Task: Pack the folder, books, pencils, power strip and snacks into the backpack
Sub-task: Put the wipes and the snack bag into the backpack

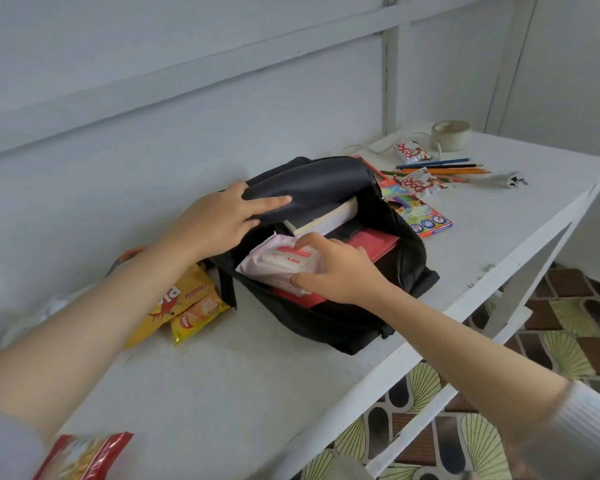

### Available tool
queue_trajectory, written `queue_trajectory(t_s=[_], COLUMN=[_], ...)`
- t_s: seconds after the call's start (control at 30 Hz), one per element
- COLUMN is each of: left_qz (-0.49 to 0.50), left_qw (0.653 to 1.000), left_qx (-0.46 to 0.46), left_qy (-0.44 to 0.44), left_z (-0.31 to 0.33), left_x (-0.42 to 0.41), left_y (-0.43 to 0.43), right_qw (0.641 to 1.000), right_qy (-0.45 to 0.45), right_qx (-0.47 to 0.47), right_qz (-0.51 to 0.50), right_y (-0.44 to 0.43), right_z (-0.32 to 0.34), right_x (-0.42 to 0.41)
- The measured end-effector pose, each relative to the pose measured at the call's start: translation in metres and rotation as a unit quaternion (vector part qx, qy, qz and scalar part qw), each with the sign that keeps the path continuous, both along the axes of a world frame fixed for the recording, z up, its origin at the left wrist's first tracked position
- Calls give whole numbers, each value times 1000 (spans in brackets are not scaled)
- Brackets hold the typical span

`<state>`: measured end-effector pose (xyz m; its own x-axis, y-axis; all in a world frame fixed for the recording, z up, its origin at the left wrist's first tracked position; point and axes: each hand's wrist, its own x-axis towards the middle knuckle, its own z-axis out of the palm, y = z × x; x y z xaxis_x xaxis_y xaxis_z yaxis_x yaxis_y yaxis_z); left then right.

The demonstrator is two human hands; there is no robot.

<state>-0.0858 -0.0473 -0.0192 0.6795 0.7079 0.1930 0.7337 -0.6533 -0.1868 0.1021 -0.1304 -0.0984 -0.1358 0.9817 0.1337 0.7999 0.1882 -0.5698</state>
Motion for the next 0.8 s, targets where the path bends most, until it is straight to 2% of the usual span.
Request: queue_trajectory(t_s=[0.13,0.2,0.27,0.43,0.6,0.73,0.8], left_qz=[5,6,6,6,13,15,19], left_qw=[1000,1000,1000,999,999,999,999], left_qx=[7,6,7,5,10,13,16], left_qy=[-6,-9,-19,-32,-30,-25,-27], left_z=[-5,-7,-7,-5,-3,0,3], left_x=[-1,-2,-3,-3,-2,0,0], left_y=[-2,-2,-2,-2,-3,-7,-7], right_qw=[996,999,997,988,966,957,958], right_qy=[85,29,-58,-26,-127,-185,-187], right_qx=[-32,-14,55,101,52,-1,-10], right_qz=[-5,-13,-17,110,218,222,216], right_y=[18,23,18,-2,18,49,59], right_z=[-4,-5,-4,-12,-16,-8,-6], right_x=[-27,-35,-35,-17,-12,-26,-31])
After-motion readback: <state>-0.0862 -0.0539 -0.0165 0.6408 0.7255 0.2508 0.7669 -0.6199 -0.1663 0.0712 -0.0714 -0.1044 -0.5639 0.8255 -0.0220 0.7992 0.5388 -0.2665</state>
